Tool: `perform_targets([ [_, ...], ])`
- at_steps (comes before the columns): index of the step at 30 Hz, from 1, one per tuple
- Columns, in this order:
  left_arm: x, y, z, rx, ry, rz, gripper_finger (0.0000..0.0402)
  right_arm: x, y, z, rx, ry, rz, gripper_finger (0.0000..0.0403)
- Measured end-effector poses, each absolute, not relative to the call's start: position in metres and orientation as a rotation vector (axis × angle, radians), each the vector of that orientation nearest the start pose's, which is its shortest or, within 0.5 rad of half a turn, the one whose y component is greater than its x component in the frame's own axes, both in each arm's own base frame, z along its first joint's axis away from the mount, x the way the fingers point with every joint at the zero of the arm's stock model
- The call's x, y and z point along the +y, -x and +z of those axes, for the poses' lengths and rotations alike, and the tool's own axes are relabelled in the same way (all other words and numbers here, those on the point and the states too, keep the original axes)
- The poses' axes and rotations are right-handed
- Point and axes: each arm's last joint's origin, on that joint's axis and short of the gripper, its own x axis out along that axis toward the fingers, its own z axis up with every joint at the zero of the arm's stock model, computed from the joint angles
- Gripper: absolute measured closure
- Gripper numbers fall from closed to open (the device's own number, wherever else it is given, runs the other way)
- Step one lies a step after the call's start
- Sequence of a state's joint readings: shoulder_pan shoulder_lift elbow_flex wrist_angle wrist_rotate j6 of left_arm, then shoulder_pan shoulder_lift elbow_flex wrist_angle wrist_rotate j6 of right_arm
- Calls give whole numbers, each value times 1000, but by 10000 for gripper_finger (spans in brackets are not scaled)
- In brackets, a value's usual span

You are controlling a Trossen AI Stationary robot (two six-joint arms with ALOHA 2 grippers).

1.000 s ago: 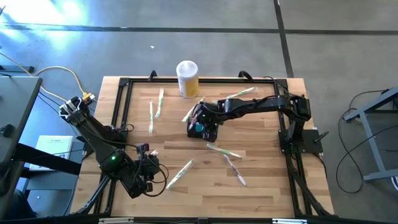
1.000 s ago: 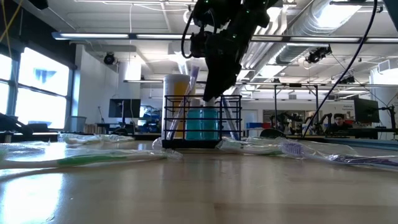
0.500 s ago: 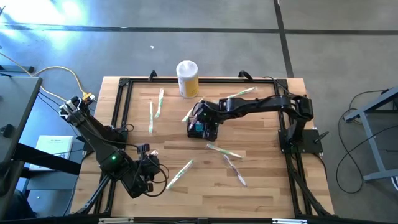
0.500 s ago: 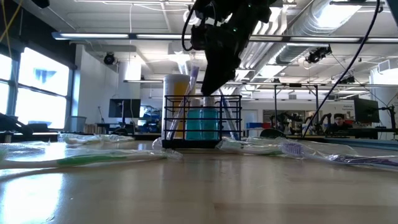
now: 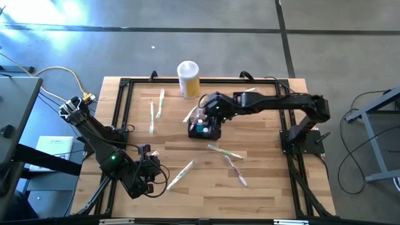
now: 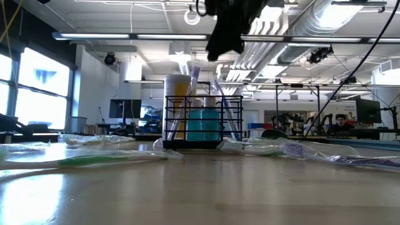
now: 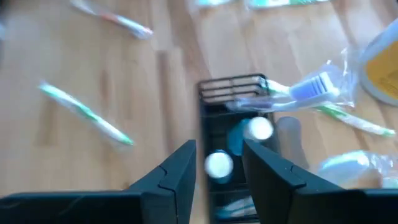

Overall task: Pick & Place toothbrushing station
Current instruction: Put the purple toothbrush into the left section wire organizer

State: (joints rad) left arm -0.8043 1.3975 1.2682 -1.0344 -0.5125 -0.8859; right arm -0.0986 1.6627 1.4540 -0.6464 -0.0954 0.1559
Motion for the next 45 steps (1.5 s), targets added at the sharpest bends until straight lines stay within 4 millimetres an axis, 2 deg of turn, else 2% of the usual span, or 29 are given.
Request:
perform_targets([
  [4, -180, -193, 307, 918, 95, 142, 264, -23, -337, 332, 781, -357, 29, 280],
  [7, -180, -193, 307, 918, 93, 135, 264, -9, -319, 352, 771, -481, 172, 280],
  [10, -180, -193, 307, 919, 93, 135, 264, 6, -302, 363, 821, -602, 305, 280],
  [12, -180, -193, 307, 920, 92, 135, 264, 17, -292, 364, 894, -653, 321, 280],
  [15, -180, -193, 307, 918, 98, 134, 264, 36, -281, 359, 1018, -692, 263, 280],
  [20, -182, -194, 307, 919, 118, 115, 264, 66, -267, 343, 1208, -649, 7, 280],
  [26, -184, -195, 309, 900, 140, 103, 264, 93, -266, 322, 1243, -558, -302, 280],
  [36, -184, -195, 309, 898, 149, 105, 264, 136, -281, 280, 1387, -478, -326, 280],
  [40, -185, -196, 309, 903, 156, 85, 264, 145, -283, 269, 1428, -476, -335, 280],
  [45, -187, -197, 310, 909, 140, 43, 264, 152, -275, 254, 1454, -473, -371, 280],
])
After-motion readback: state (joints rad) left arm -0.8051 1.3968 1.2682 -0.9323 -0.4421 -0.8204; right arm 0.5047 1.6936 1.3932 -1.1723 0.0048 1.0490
